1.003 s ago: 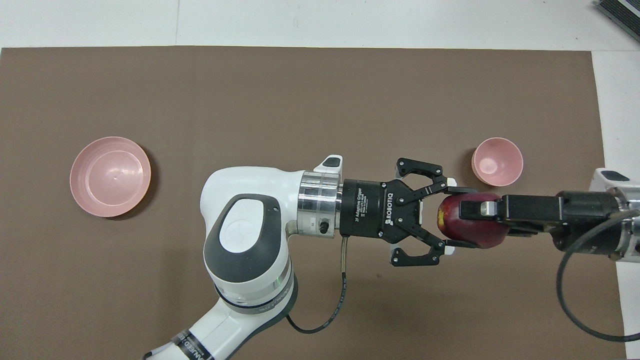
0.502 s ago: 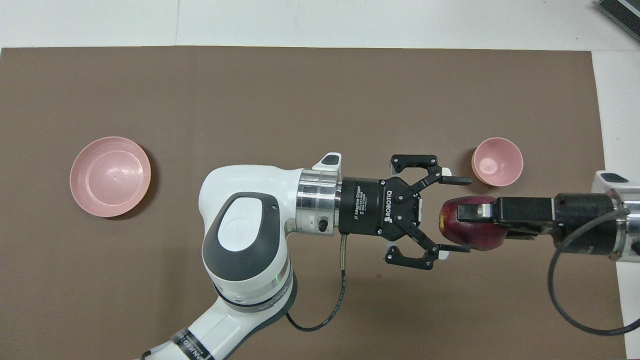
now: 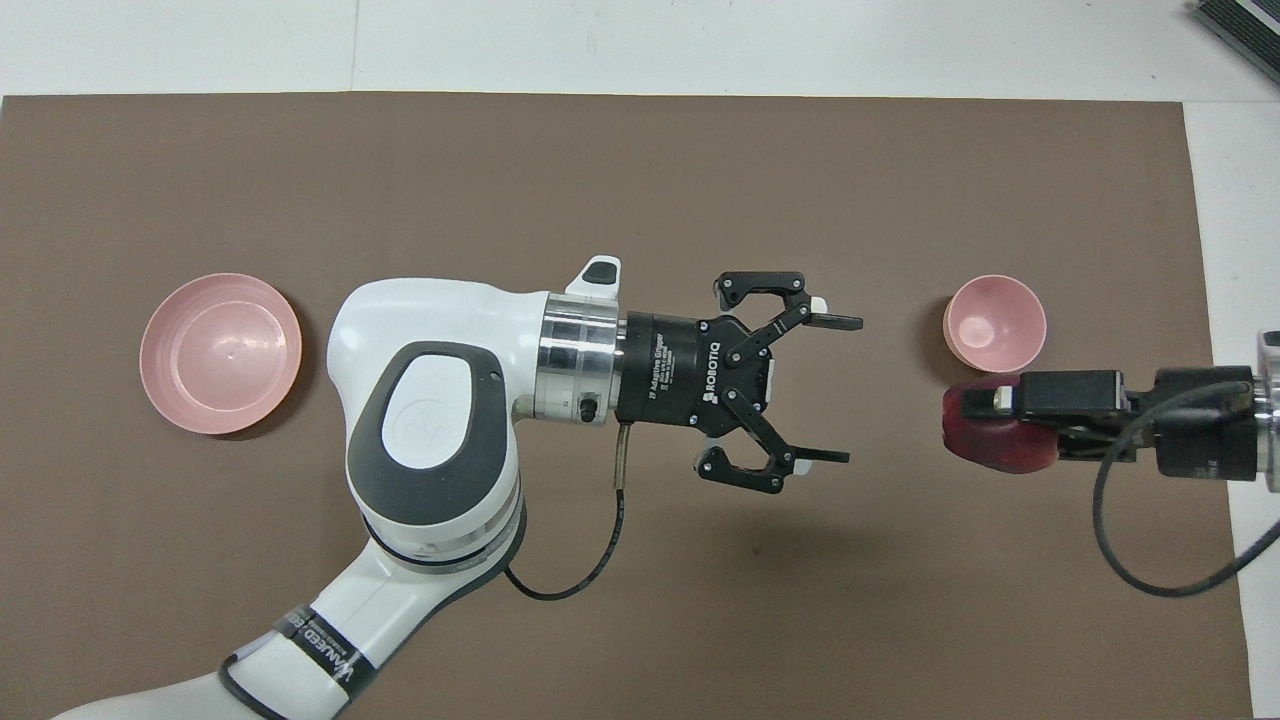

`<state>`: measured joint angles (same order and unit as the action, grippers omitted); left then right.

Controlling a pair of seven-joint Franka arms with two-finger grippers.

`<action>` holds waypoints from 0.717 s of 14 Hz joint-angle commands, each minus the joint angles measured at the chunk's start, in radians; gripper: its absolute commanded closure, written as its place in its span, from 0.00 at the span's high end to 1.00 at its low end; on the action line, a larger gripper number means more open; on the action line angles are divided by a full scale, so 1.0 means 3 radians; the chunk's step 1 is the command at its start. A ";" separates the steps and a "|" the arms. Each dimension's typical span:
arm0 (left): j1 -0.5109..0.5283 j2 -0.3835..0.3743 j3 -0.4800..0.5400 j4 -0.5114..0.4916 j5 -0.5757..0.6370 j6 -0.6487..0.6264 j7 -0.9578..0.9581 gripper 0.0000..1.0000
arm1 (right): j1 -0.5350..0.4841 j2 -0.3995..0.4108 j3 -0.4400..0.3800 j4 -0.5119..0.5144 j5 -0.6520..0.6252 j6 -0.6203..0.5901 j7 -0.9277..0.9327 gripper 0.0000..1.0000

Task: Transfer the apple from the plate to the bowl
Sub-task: 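Open the left gripper and pull the right gripper back with apple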

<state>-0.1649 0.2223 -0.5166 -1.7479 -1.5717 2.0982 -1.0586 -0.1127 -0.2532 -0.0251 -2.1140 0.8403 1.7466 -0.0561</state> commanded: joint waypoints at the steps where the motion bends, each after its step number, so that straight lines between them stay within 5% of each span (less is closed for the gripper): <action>1: 0.0201 0.0010 0.0004 -0.0008 0.0472 -0.0259 0.0000 1.00 | 0.0033 0.0168 0.0038 0.0230 -0.0737 0.0094 0.0227 0.00; 3: 0.0334 0.0016 0.0004 0.0012 0.0952 -0.0535 0.0011 1.00 | 0.0135 0.0240 0.0084 0.0292 -0.1611 0.0170 0.0274 0.00; 5: 0.0365 0.0011 0.0009 0.0028 0.1580 -0.0582 0.0011 1.00 | 0.0171 0.0347 0.0084 0.0313 -0.1946 0.0217 0.0208 0.00; 10: 0.0671 -0.0051 0.0009 0.0094 0.3022 -0.1204 0.0219 1.00 | 0.0212 0.1124 0.0084 0.0654 -0.3105 0.0794 -0.0293 0.00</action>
<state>-0.0107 0.2215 -0.5105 -1.7396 -0.7907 1.8348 -1.0341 -0.0554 -0.0291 -0.0019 -2.0082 0.0183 1.9533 -0.0841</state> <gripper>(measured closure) 0.000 0.225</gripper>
